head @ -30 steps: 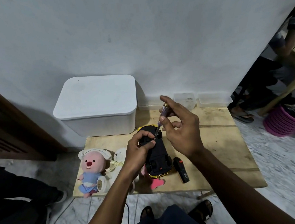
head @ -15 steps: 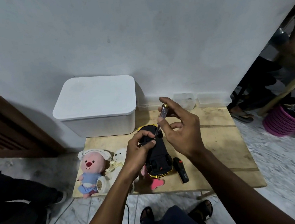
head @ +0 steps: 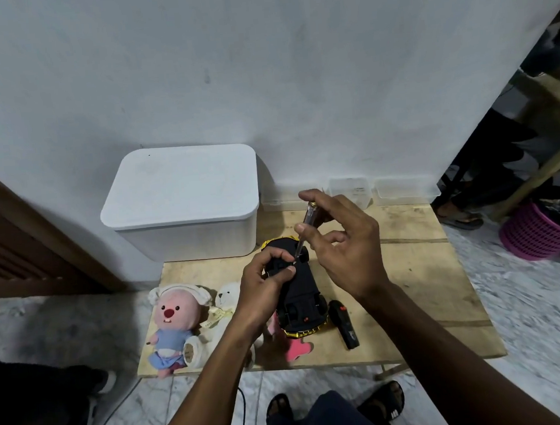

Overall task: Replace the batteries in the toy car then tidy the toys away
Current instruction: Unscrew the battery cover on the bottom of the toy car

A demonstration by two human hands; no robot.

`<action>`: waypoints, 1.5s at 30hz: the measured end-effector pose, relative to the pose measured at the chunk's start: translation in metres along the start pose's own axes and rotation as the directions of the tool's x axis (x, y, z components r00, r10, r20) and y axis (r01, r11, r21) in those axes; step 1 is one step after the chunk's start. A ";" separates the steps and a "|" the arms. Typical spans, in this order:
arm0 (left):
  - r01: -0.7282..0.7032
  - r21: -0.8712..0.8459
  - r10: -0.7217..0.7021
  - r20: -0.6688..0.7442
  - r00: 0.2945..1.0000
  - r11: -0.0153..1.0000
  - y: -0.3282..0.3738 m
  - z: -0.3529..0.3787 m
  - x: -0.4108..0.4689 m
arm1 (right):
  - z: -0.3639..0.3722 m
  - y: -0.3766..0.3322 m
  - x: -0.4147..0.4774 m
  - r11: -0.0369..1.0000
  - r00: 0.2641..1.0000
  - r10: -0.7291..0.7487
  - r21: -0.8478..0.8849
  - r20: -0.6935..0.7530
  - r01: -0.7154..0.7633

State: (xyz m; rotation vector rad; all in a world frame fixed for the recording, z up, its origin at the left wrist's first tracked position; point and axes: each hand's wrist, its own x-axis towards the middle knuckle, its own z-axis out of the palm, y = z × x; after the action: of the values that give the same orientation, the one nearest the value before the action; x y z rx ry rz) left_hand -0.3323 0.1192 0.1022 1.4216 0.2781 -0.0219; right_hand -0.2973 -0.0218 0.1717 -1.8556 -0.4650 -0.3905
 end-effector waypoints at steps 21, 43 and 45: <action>0.000 -0.018 0.000 -0.006 1.000 1.000 0.004 0.001 -0.003 | -0.002 -0.001 -0.002 1.000 1.000 -0.012 0.001 -0.001 0.012; 0.013 -0.016 -0.013 -0.002 1.000 1.000 0.002 0.001 -0.003 | -0.004 0.000 -0.002 0.998 0.999 -0.041 0.050 0.018 0.040; 0.019 -0.024 -0.019 -0.003 1.000 1.000 0.002 0.001 -0.004 | -0.003 0.000 -0.002 0.998 0.998 -0.043 0.057 0.037 0.040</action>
State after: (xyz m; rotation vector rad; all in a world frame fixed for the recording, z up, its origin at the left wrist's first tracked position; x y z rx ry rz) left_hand -0.3355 0.1181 0.1047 1.3953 0.2936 -0.0317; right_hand -0.2988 -0.0247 0.1714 -1.8035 -0.5359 -0.3671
